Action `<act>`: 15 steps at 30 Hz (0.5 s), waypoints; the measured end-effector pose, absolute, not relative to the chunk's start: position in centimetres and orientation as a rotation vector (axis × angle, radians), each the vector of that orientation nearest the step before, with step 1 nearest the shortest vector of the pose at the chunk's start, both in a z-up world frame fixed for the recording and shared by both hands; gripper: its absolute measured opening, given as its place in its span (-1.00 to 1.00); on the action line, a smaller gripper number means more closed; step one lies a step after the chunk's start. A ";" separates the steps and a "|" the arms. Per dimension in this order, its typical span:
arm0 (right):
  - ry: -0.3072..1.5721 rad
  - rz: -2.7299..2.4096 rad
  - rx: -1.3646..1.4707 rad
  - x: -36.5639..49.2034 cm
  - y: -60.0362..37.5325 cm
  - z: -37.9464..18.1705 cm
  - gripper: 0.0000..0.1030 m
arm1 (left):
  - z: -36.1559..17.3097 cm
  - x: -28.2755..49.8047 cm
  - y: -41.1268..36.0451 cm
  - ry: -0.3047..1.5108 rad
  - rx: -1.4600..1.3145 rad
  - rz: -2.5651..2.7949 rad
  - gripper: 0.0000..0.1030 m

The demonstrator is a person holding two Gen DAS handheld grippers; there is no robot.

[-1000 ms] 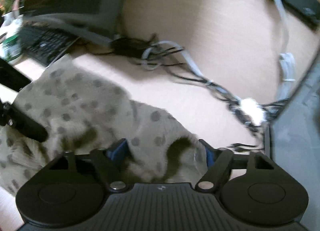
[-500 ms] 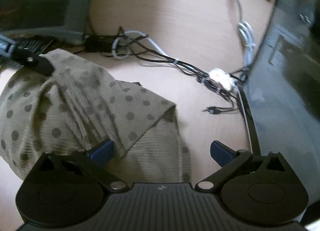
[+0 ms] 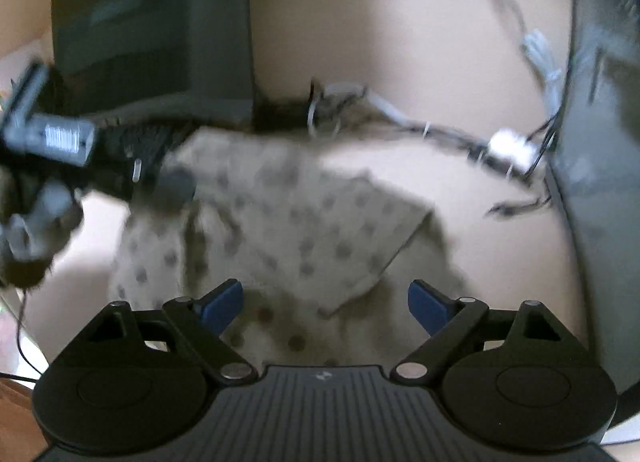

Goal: Fold clothes

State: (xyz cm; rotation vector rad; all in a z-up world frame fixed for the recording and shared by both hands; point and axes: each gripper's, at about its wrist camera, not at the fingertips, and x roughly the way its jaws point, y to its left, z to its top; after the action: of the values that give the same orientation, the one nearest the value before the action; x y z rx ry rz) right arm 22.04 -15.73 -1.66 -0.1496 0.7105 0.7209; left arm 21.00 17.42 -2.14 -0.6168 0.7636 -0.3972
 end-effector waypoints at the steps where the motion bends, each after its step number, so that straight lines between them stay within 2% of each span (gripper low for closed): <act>1: 0.726 0.725 -0.119 22.4 -15.5 -2.3 0.70 | -2.0 21.3 17.6 0.757 -0.632 -0.386 0.50; 2: 0.743 0.737 -0.063 23.0 -15.6 -2.5 0.19 | -1.7 21.4 17.8 0.749 -0.643 -0.381 0.51; 3: 0.751 0.748 -0.018 23.3 -15.7 -2.4 -0.16 | -1.3 21.5 18.1 0.737 -0.648 -0.380 0.52; 4: 0.732 0.750 -0.013 23.2 -15.7 -1.5 -0.62 | -0.8 21.6 18.3 0.725 -0.654 -0.380 0.61; 5: 0.687 0.735 -0.041 22.9 -15.7 -0.4 -0.97 | -0.4 21.6 18.5 0.714 -0.660 -0.379 0.68; 6: 0.646 0.716 -0.061 22.7 -15.9 0.8 -0.97 | 0.0 21.6 18.7 0.697 -0.663 -0.387 0.81; 9: 0.548 0.634 -0.102 23.0 -17.4 3.7 -0.98 | 1.1 21.8 18.7 0.651 -0.661 -0.406 0.84; 12: 0.537 0.511 -0.215 23.9 -17.8 3.2 -0.97 | 0.9 22.2 18.9 0.658 -0.655 -0.371 0.84; 15: 0.594 0.465 -0.171 24.1 -18.4 1.6 -0.94 | -0.2 22.5 19.3 0.699 -0.668 -0.336 0.84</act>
State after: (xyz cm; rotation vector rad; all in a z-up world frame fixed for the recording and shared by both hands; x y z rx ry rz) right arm 24.12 -18.44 1.62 -0.1714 0.5942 0.4648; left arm 22.45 19.34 -0.21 -0.6679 0.6995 -0.3355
